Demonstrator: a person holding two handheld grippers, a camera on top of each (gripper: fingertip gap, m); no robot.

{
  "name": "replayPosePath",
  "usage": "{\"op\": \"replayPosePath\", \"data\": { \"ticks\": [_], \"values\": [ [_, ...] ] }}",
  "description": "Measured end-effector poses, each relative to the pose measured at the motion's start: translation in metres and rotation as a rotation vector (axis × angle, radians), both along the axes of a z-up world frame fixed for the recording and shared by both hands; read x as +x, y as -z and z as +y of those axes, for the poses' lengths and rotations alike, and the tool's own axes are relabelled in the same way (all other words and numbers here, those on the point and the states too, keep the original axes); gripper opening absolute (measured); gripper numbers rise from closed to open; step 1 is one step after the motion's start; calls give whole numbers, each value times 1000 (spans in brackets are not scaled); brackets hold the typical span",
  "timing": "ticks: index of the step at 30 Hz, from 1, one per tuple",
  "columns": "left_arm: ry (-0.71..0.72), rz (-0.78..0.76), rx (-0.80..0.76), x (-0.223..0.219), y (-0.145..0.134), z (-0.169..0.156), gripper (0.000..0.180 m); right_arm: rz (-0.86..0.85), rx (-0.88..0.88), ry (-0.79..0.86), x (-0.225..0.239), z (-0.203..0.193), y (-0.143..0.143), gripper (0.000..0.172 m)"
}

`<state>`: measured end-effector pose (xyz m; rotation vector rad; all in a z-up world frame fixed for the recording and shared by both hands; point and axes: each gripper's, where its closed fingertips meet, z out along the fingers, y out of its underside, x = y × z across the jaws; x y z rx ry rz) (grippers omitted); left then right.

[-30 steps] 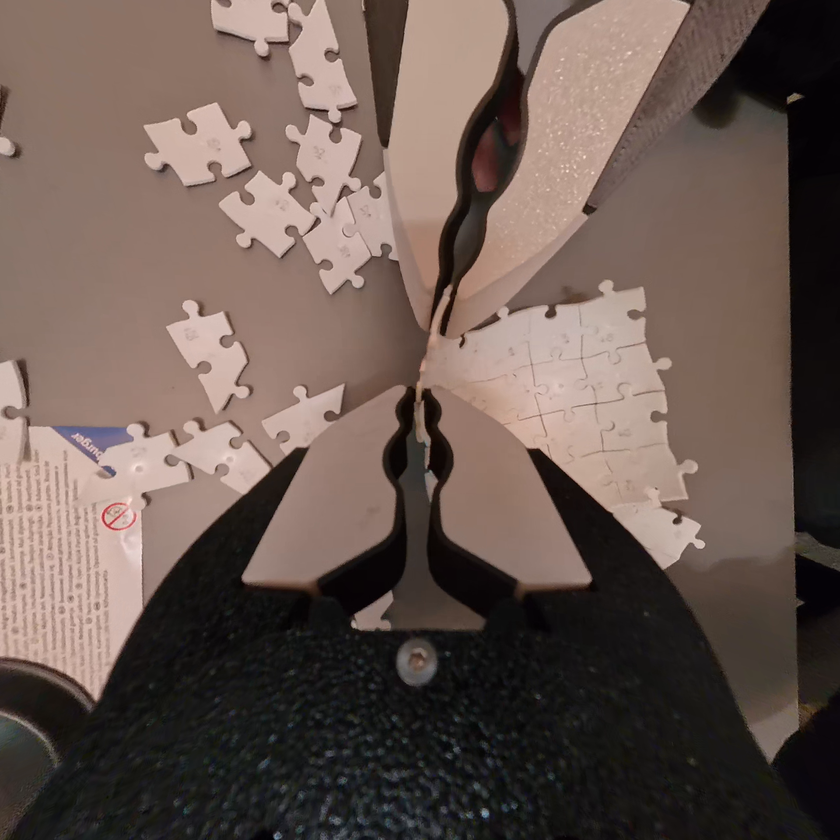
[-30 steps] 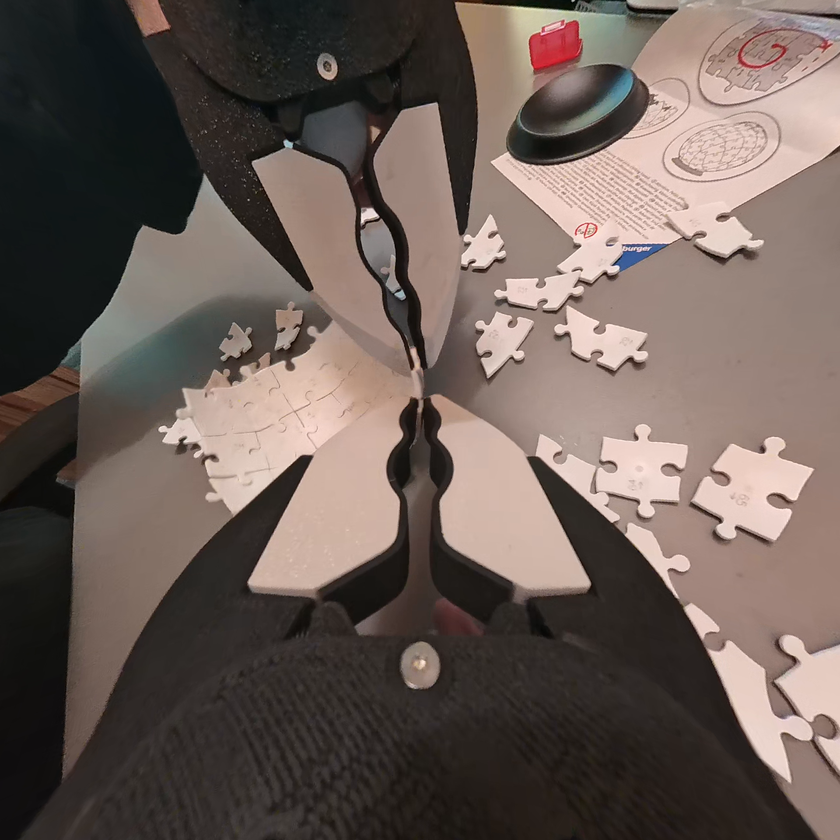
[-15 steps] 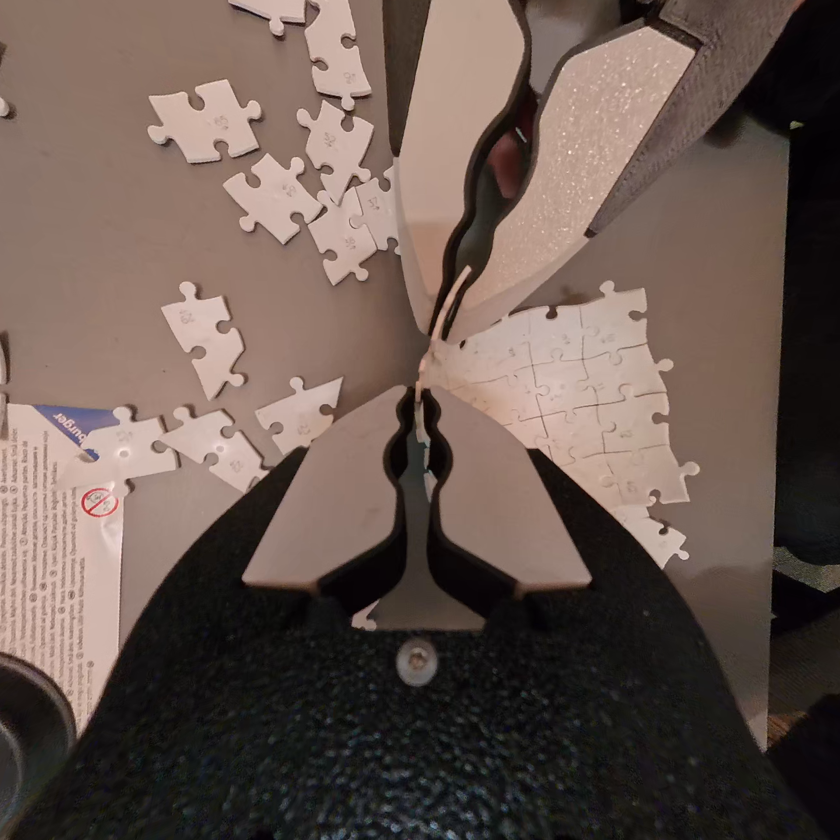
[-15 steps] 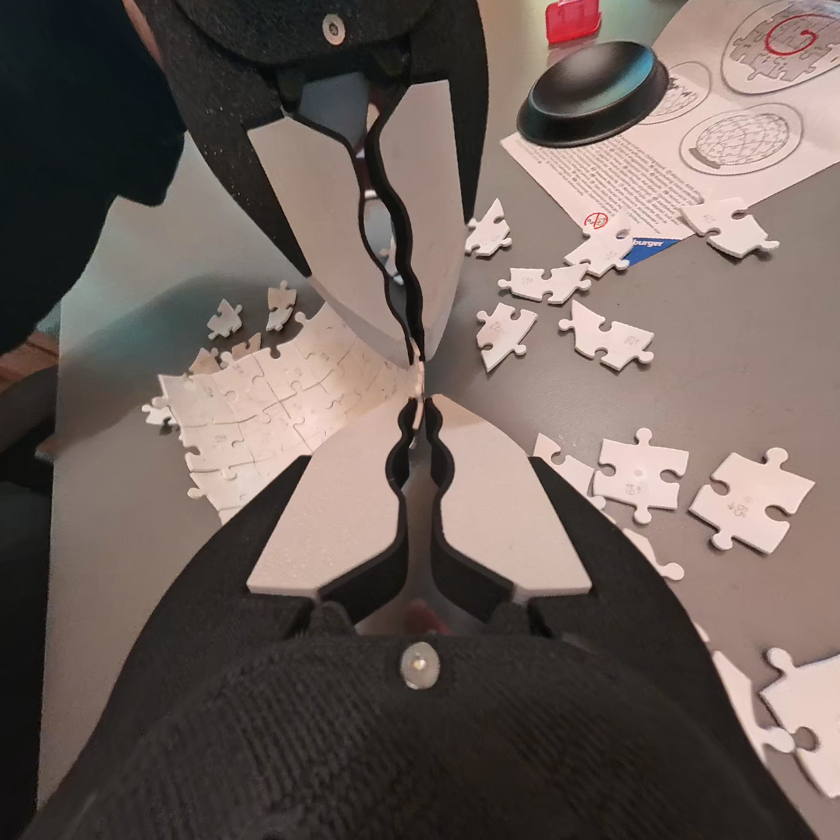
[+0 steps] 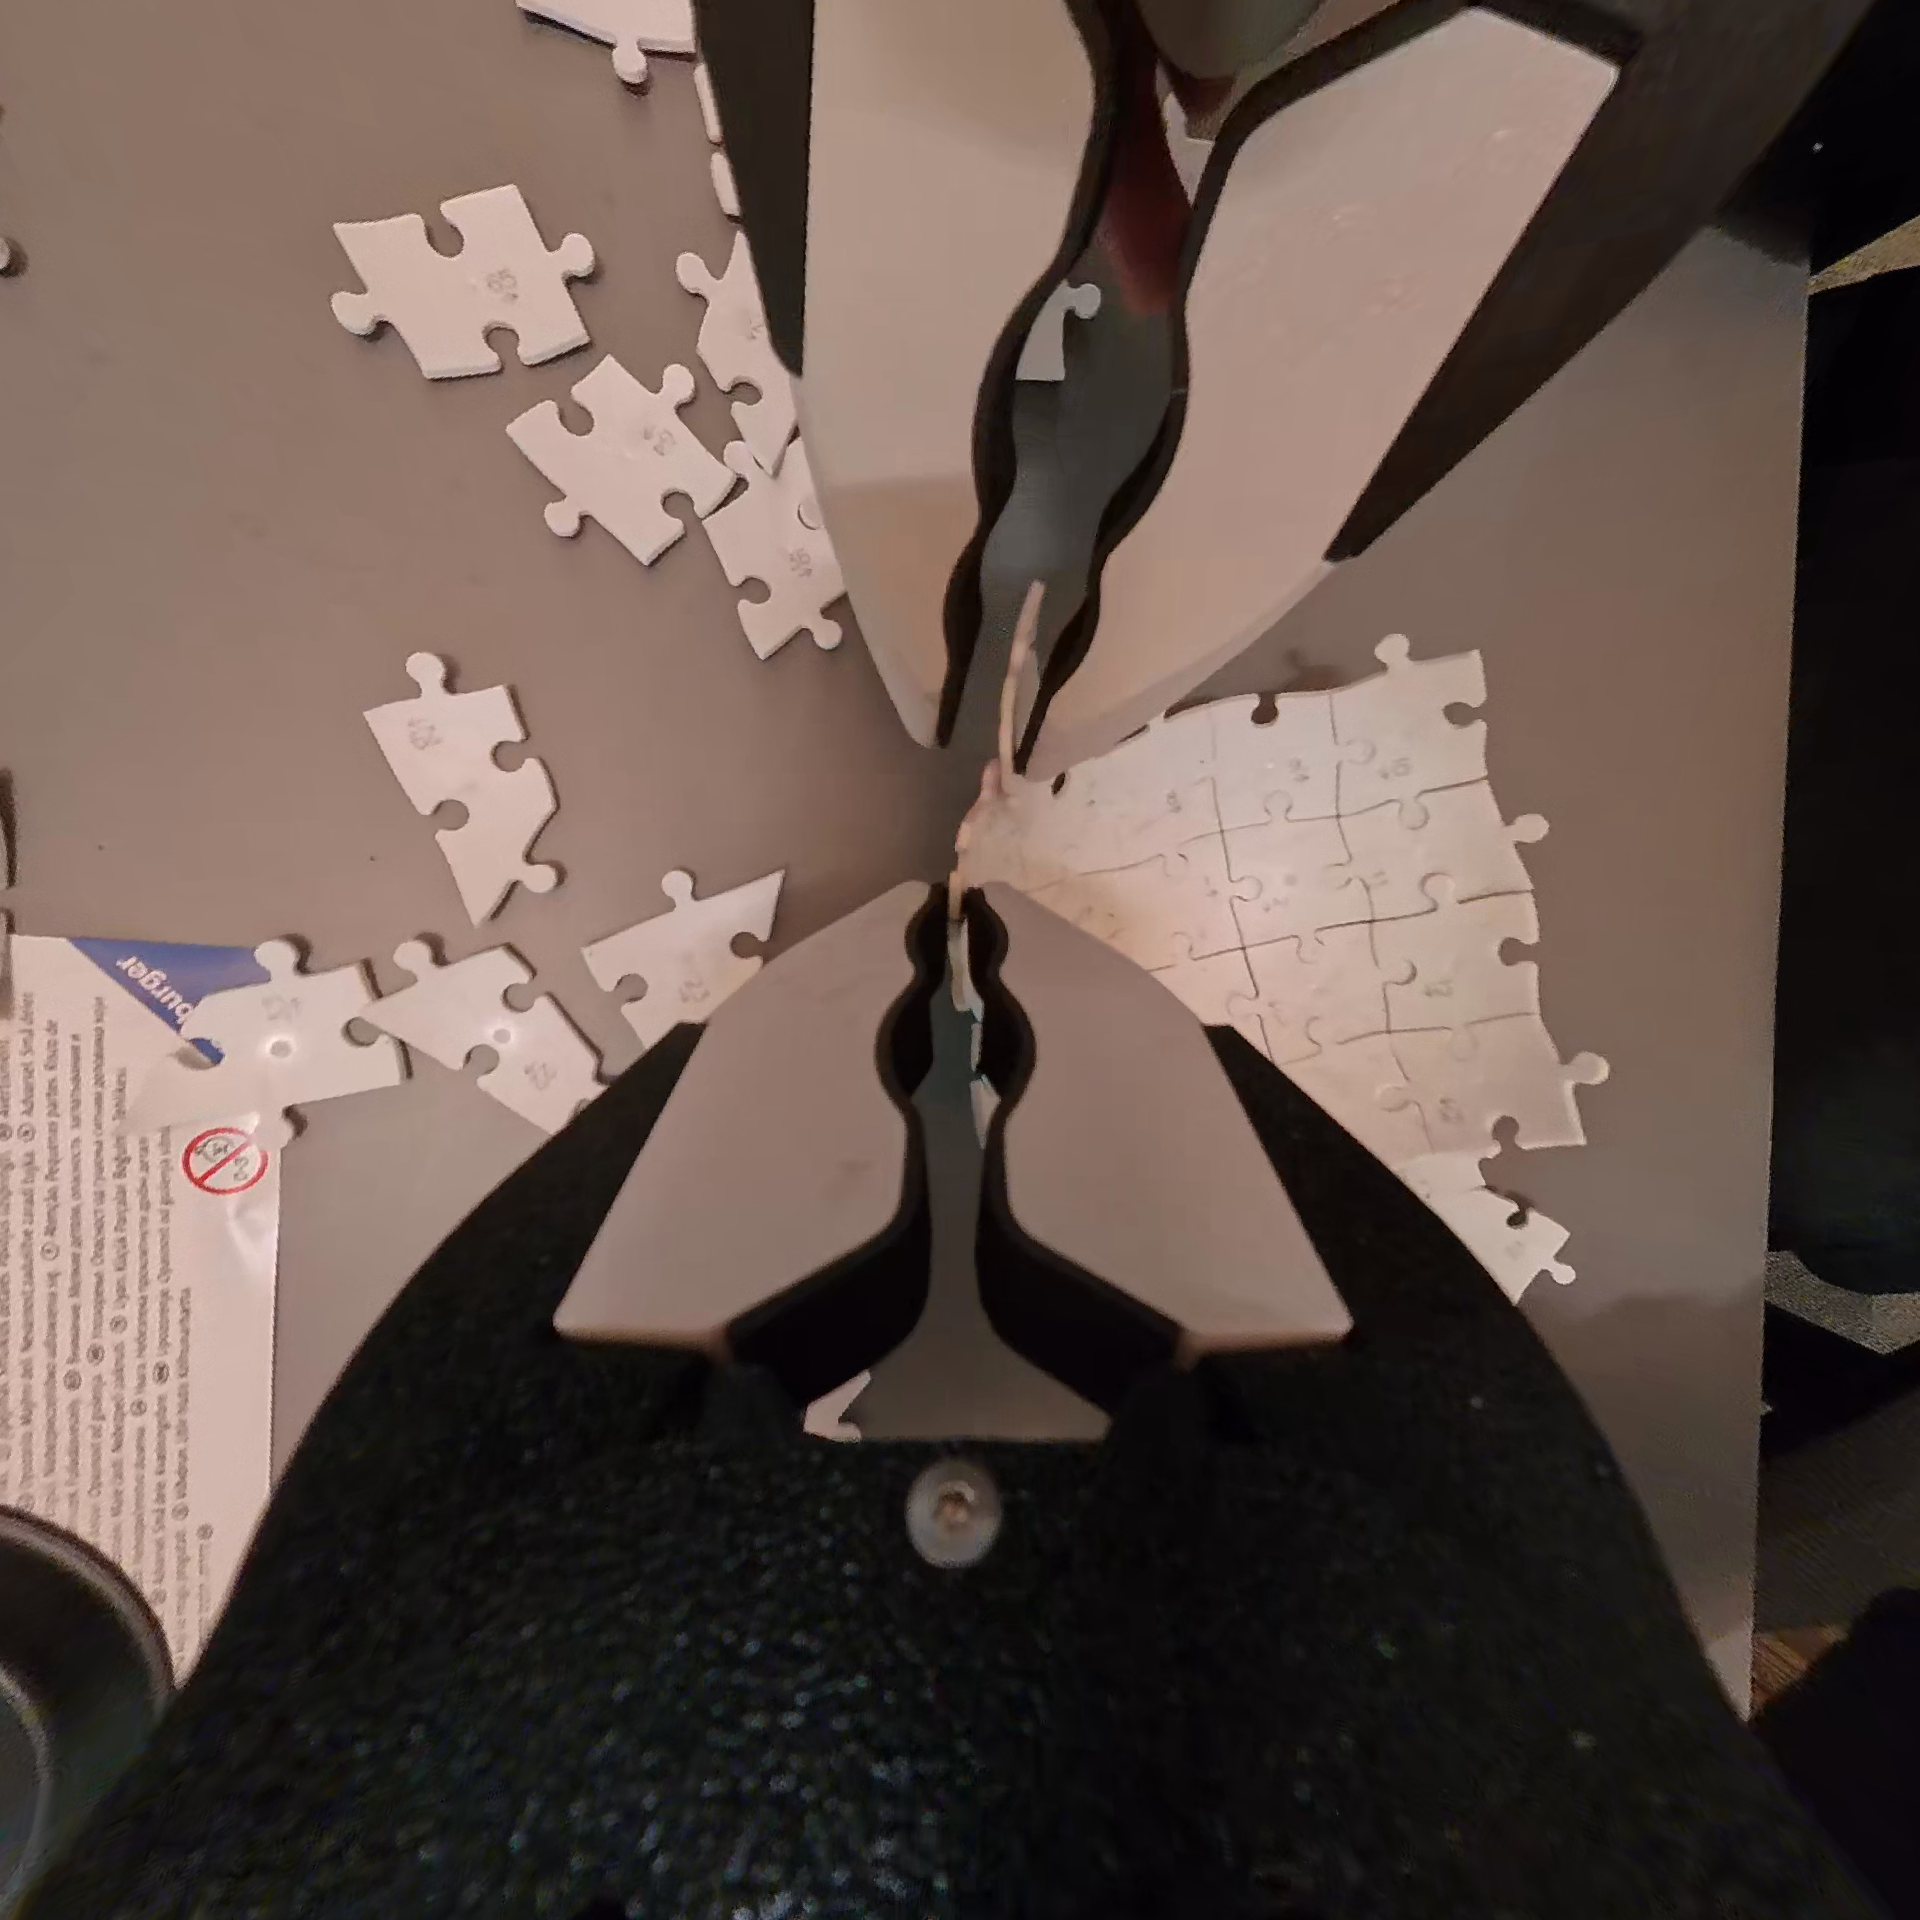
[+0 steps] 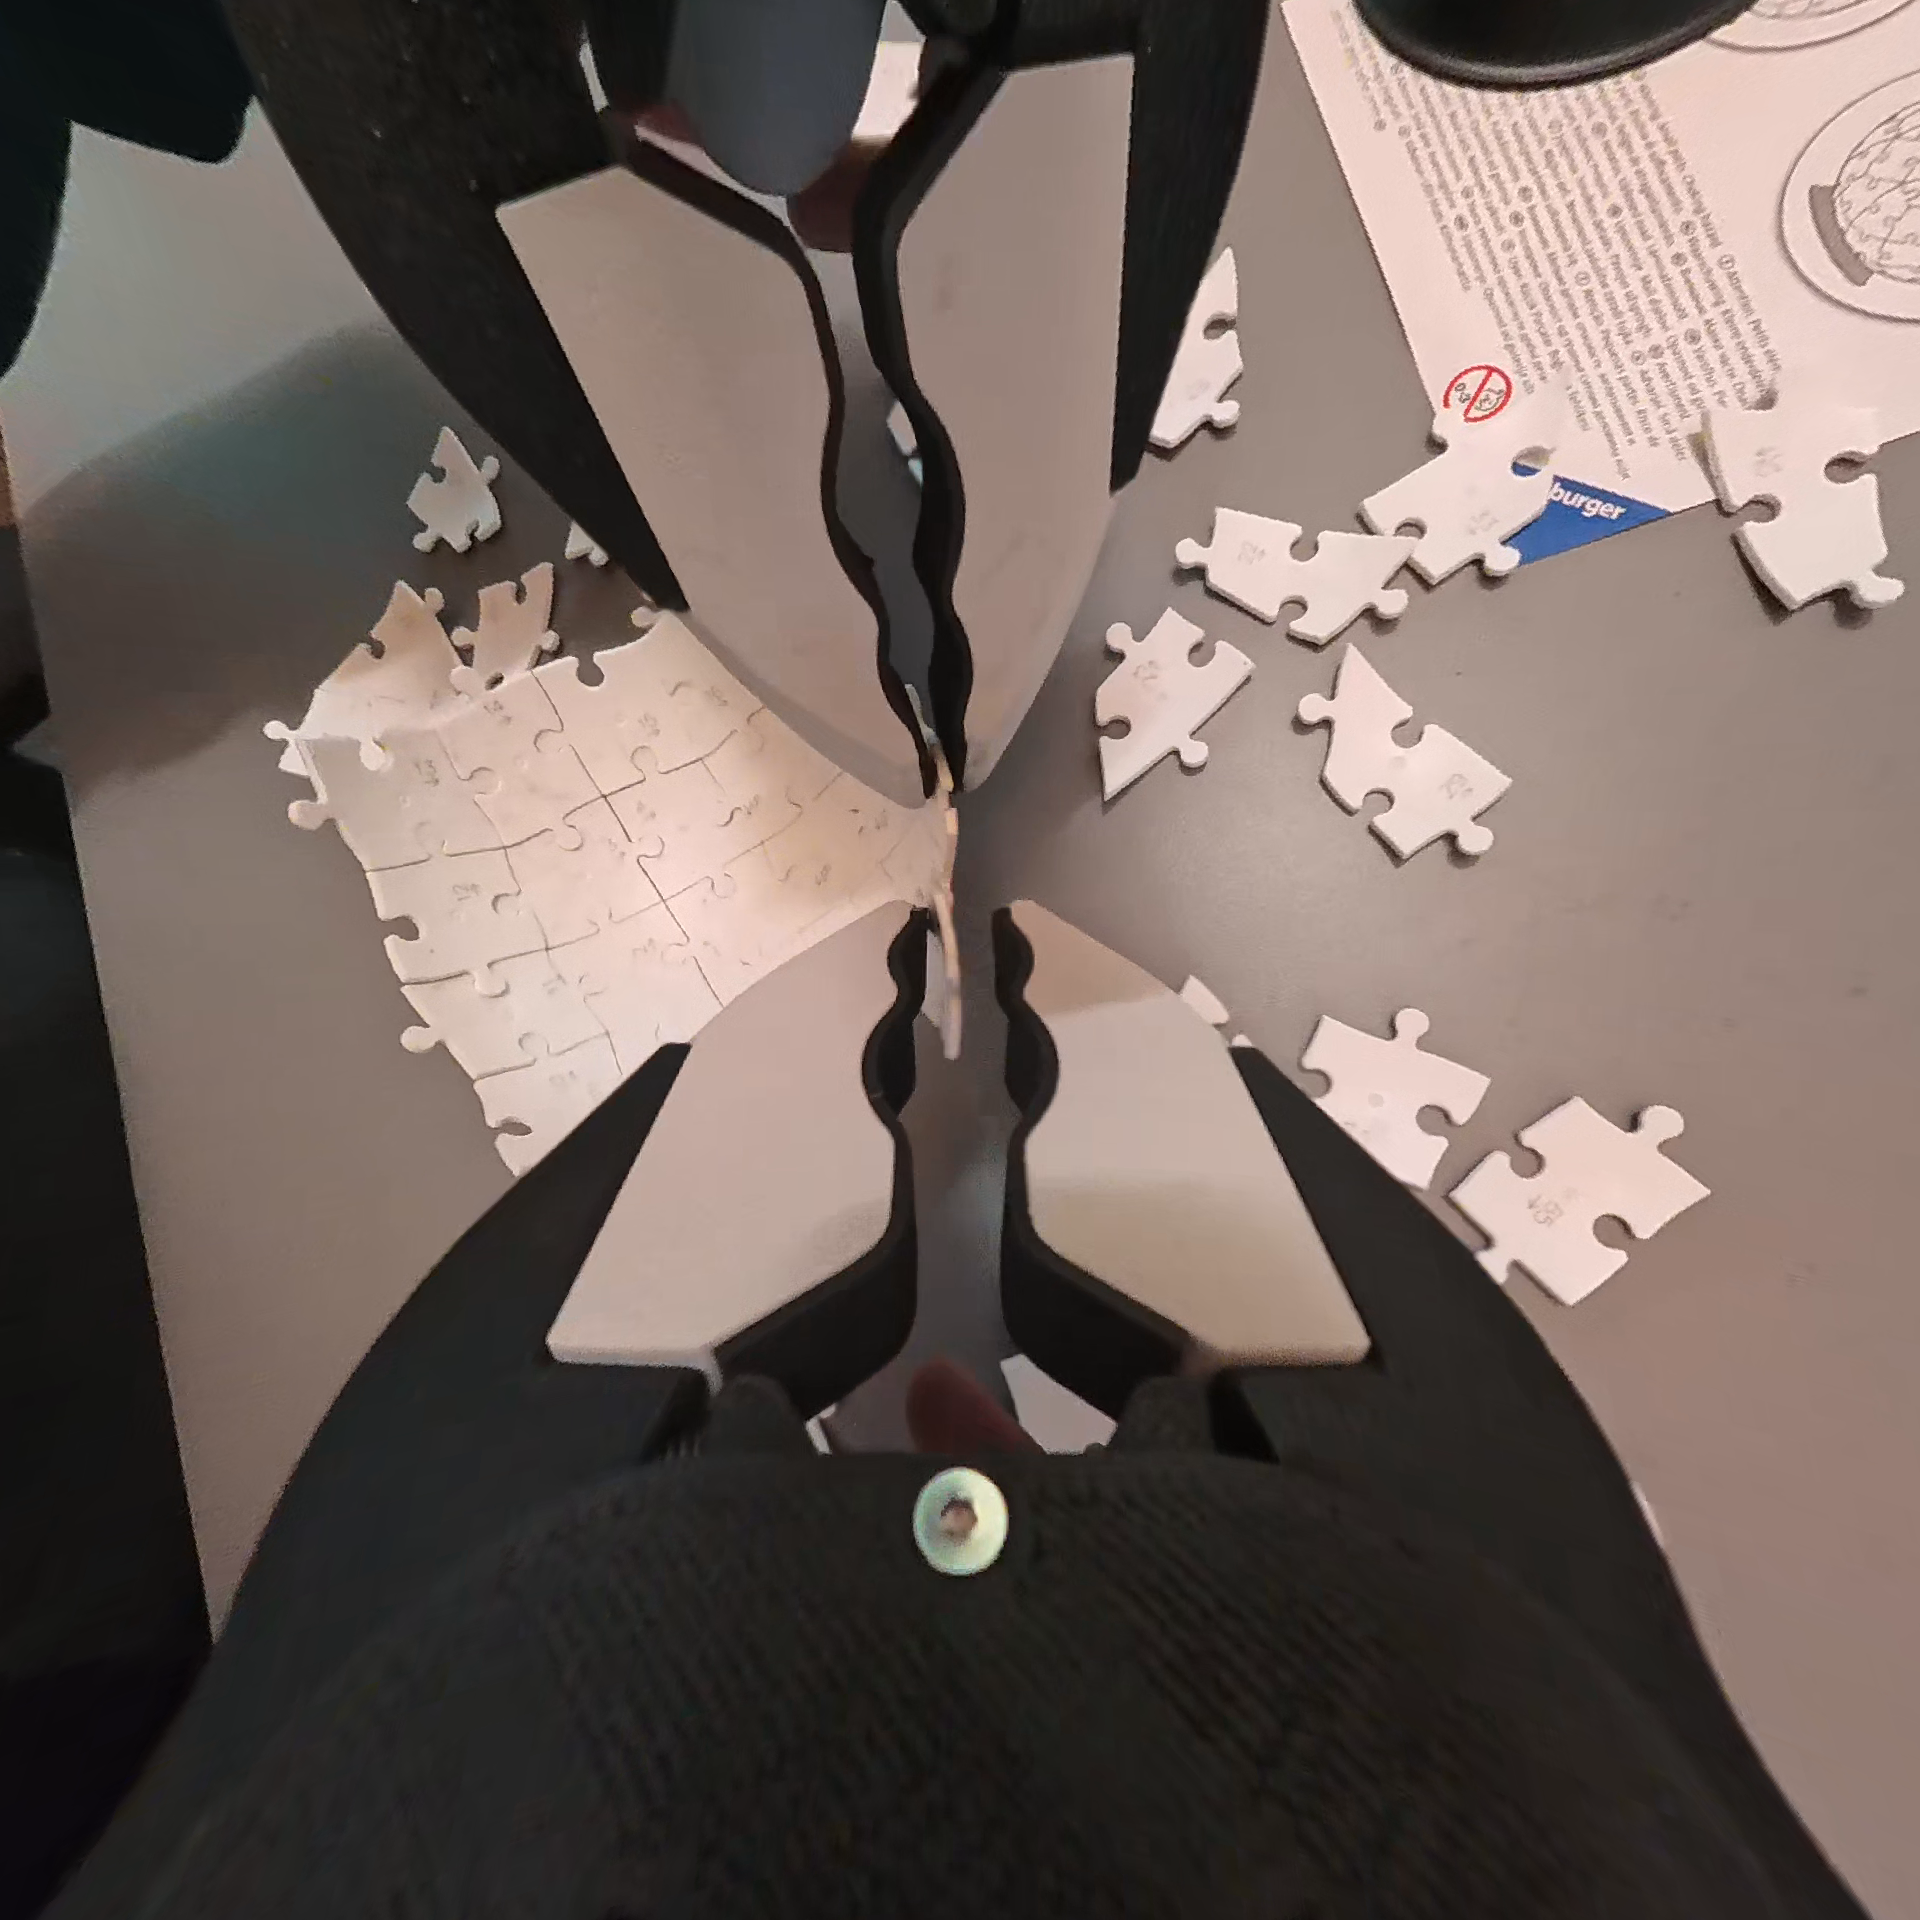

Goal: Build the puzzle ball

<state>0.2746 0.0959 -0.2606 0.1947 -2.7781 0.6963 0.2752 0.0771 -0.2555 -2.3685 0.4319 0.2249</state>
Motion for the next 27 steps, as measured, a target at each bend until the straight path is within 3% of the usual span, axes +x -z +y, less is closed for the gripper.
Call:
{"op": "replayPosePath", "data": {
  "ticks": [3,19,27],
  "values": [
    [-6,-2,0,1,1,0,2,9,10,-16,-1,4,-1,4],
    [-57,-3,-12,5,5,-1,5,45,103,13,-5,-24,-11,2],
    [-68,-20,16,4,4,0,13,-26,71,-38,-8,-28,-19,2]
  ]
}}
